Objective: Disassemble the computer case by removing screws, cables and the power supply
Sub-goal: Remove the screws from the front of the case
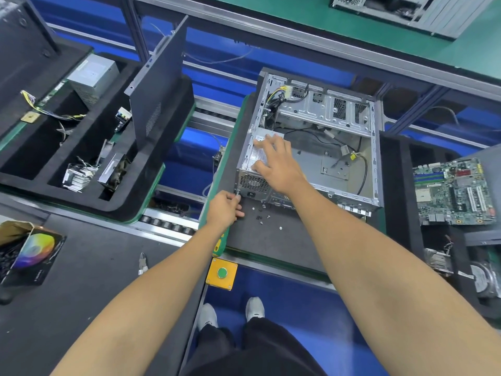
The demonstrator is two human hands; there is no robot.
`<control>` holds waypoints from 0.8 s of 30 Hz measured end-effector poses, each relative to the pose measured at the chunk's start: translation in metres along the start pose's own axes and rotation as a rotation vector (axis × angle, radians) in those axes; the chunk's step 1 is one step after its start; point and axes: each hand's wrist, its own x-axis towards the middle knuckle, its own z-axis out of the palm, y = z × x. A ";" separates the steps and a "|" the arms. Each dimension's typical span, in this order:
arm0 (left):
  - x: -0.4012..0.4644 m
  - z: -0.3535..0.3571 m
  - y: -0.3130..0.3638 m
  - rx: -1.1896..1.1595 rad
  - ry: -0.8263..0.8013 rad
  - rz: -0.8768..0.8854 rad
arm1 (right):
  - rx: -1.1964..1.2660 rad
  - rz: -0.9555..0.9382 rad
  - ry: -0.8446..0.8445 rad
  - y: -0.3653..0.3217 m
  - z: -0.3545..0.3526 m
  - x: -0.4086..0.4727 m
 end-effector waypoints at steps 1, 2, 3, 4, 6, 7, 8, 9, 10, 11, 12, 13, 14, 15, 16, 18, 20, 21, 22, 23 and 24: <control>0.000 0.001 0.000 0.029 0.000 0.003 | 0.002 -0.001 0.002 0.000 0.000 0.000; 0.001 0.002 -0.001 0.054 -0.001 0.005 | 0.004 -0.001 0.003 0.000 0.000 0.000; 0.001 0.003 0.000 0.071 -0.007 0.003 | 0.004 0.000 0.005 0.000 0.000 0.000; 0.001 0.004 0.000 0.078 -0.015 -0.002 | 0.003 0.000 0.004 0.000 -0.001 0.000; 0.003 0.007 0.001 0.076 -0.010 -0.015 | 0.003 0.003 0.000 0.000 -0.001 0.001; 0.004 0.008 0.001 0.075 0.008 -0.018 | 0.003 0.003 -0.002 0.000 -0.001 0.000; 0.004 0.009 0.001 0.075 0.031 -0.017 | 0.004 0.003 -0.002 -0.001 -0.001 0.001; 0.004 0.009 0.002 0.071 0.049 -0.010 | 0.006 0.002 -0.001 -0.001 -0.001 0.000; 0.004 0.009 0.001 0.052 0.057 0.003 | 0.008 0.001 0.000 -0.001 -0.001 0.000; 0.002 0.009 0.001 0.023 0.051 0.023 | 0.011 0.000 0.001 -0.001 -0.001 0.000; 0.001 0.008 0.002 0.004 0.040 0.051 | 0.012 -0.002 0.003 -0.001 -0.001 0.000; 0.000 0.007 0.002 0.012 0.028 0.077 | 0.011 -0.004 0.007 0.000 -0.001 -0.001; -0.001 0.006 0.002 0.036 0.023 0.090 | 0.009 -0.008 0.009 0.000 -0.001 -0.001; -0.001 0.006 0.003 0.047 0.030 0.091 | 0.009 -0.009 0.009 0.000 -0.001 -0.001; 0.000 0.006 0.003 0.035 0.044 0.085 | 0.009 -0.010 0.009 0.000 -0.001 -0.001; 0.002 0.006 0.004 -0.009 0.064 0.065 | 0.007 -0.009 0.008 0.000 -0.001 -0.001; 0.003 0.006 0.003 -0.007 0.062 0.043 | 0.002 -0.004 0.007 0.000 -0.002 0.000; 0.003 0.007 0.002 0.019 0.063 0.036 | 0.002 -0.002 0.006 0.000 -0.001 0.000; 0.004 0.008 0.001 0.058 0.069 0.028 | 0.004 -0.002 0.005 0.000 -0.001 0.000; 0.003 0.008 0.001 0.097 0.081 0.019 | 0.004 0.001 0.005 0.000 -0.001 0.000; 0.003 0.009 0.001 0.128 0.097 0.014 | 0.005 0.003 0.006 0.000 -0.001 0.000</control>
